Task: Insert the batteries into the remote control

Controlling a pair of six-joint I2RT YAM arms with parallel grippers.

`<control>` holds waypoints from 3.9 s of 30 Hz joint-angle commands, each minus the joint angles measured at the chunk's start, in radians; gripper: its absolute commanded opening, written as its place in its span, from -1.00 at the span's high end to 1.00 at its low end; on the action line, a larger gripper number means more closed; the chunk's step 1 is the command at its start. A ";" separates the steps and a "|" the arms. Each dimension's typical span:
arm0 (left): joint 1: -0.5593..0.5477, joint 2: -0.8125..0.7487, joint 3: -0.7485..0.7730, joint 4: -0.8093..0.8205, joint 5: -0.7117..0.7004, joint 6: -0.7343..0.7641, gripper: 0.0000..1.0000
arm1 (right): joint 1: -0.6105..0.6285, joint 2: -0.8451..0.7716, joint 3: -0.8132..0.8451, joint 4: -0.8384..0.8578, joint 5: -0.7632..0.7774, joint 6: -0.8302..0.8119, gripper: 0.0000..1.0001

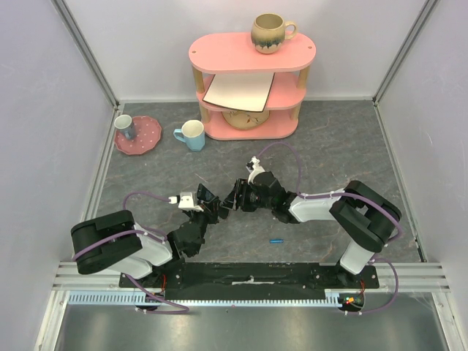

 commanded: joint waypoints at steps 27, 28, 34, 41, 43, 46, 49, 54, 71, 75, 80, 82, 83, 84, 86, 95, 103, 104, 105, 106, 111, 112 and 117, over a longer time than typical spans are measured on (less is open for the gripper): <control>-0.007 0.022 0.016 0.078 0.014 0.059 0.96 | 0.025 0.141 0.135 -0.340 0.033 -0.106 0.63; -0.007 0.022 0.016 0.078 0.014 0.059 0.96 | 0.025 0.144 0.135 -0.343 0.034 -0.108 0.68; -0.008 0.018 0.016 0.078 0.011 0.062 0.96 | 0.025 0.155 0.133 -0.362 0.033 -0.114 1.00; -0.007 0.016 0.017 0.076 0.009 0.068 0.96 | 0.027 0.155 0.127 -0.375 0.034 -0.125 1.00; -0.008 0.015 0.017 0.076 0.006 0.069 0.96 | 0.027 0.156 0.127 -0.380 0.036 -0.128 1.00; -0.007 0.015 0.017 0.078 0.000 0.071 0.96 | 0.027 0.156 0.122 -0.386 0.036 -0.133 1.00; -0.007 0.010 0.017 0.074 -0.003 0.072 0.96 | 0.027 0.156 0.113 -0.388 0.037 -0.136 1.00; -0.007 0.007 0.014 0.071 -0.009 0.071 0.96 | 0.027 0.153 0.096 -0.391 0.040 -0.140 1.00; -0.008 -0.028 0.008 0.038 -0.028 0.072 0.96 | 0.025 0.126 0.046 -0.408 0.068 -0.151 1.00; -0.007 -0.036 0.008 0.024 -0.035 0.074 0.96 | 0.024 0.109 0.033 -0.411 0.072 -0.151 1.00; -0.008 -0.042 0.008 0.018 -0.043 0.078 0.96 | 0.022 0.097 0.024 -0.414 0.076 -0.153 1.00; -0.007 -0.044 0.008 0.013 -0.040 0.075 0.96 | 0.024 0.092 0.023 -0.412 0.077 -0.153 1.00; -0.007 -0.047 0.010 0.012 -0.038 0.074 0.96 | 0.022 0.084 0.023 -0.411 0.076 -0.154 1.00; -0.007 -0.048 0.010 0.009 -0.037 0.074 0.96 | 0.022 0.075 0.020 -0.408 0.079 -0.148 1.00; -0.007 -0.050 0.011 -0.002 -0.034 0.069 0.96 | 0.021 0.034 -0.005 -0.363 0.082 -0.136 1.00; -0.007 -0.079 -0.035 -0.071 -0.017 -0.096 0.96 | -0.014 -0.117 -0.154 -0.032 0.008 -0.018 -0.06; -0.007 0.056 -0.099 0.096 -0.028 -0.222 0.96 | -0.019 -0.026 -0.172 0.252 -0.082 0.056 -0.50; -0.007 0.068 -0.101 0.114 -0.028 -0.219 0.96 | -0.019 -0.015 -0.166 0.260 -0.084 0.061 -0.49; -0.007 0.079 -0.101 0.128 -0.029 -0.207 0.96 | -0.018 -0.008 -0.155 0.273 -0.084 0.064 -0.50; -0.007 0.091 -0.101 0.160 -0.029 -0.202 0.96 | -0.019 0.004 -0.152 0.287 -0.084 0.067 -0.50; -0.008 0.123 -0.093 0.203 -0.028 -0.149 0.96 | -0.024 0.015 -0.123 0.277 -0.069 0.061 -0.49; -0.007 0.123 -0.093 0.203 -0.028 -0.144 0.96 | -0.028 0.009 -0.123 0.272 -0.066 0.058 -0.49; -0.007 0.119 -0.088 0.202 -0.029 -0.112 0.96 | -0.040 -0.011 -0.100 0.217 -0.041 0.038 -0.51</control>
